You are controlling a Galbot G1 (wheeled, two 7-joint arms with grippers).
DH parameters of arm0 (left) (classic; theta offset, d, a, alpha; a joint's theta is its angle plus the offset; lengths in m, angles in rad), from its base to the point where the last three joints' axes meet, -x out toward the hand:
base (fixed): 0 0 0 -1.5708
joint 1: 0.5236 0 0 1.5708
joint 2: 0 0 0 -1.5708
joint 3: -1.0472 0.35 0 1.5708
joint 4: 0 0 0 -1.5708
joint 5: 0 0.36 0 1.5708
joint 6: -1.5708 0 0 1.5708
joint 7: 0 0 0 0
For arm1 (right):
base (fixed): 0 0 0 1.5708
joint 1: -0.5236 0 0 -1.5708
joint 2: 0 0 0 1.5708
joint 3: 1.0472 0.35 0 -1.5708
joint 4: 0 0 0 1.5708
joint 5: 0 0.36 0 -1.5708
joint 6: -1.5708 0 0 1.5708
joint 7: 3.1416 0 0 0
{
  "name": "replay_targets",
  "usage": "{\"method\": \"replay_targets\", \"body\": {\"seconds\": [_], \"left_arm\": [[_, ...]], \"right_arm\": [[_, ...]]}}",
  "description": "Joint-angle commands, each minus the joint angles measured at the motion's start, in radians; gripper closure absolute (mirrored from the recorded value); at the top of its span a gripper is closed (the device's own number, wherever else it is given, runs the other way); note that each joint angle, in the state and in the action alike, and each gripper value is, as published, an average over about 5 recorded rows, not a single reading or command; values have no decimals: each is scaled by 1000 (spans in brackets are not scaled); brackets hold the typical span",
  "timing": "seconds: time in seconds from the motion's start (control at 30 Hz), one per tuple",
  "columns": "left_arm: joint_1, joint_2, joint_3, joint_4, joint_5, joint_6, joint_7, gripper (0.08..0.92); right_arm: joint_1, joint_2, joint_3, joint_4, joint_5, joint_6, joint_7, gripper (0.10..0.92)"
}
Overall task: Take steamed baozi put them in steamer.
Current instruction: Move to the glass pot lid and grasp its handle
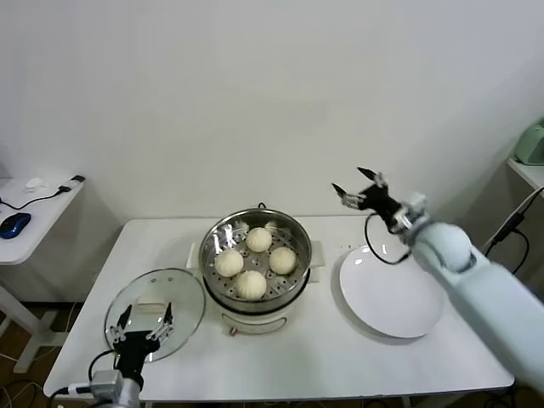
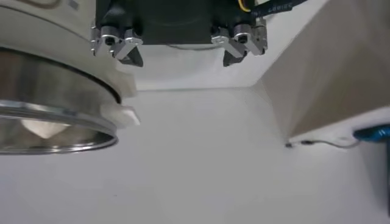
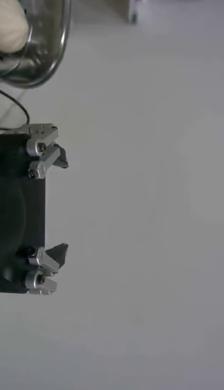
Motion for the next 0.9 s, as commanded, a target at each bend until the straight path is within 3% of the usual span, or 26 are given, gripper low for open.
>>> {"method": "replay_targets", "body": {"seconds": [0.03, 0.13, 0.37, 0.5, 0.7, 0.9], "left_arm": [[-21, 18, -9, 17, 59, -21, -32, 177], [-30, 38, -8, 18, 139, -24, -78, 177], [-37, 69, -41, 52, 246, -86, -62, 177], [-33, 88, -44, 95, 357, -146, -116, 177], [-62, 114, -84, 244, 862, -266, -253, 177], [-61, 145, -62, 392, 1218, -267, -361, 177]], "right_arm": [[-751, 261, 602, 75, -158, 222, -1, 203], [-787, 320, 584, 66, -161, 283, -5, 203], [-828, 411, 538, 38, -173, 354, 1, 203], [-830, 439, 523, 35, -190, 368, 10, 203], [-821, 456, 512, 35, -215, 352, 25, 203], [-818, 470, 510, 46, -225, 335, 27, 202]]}}
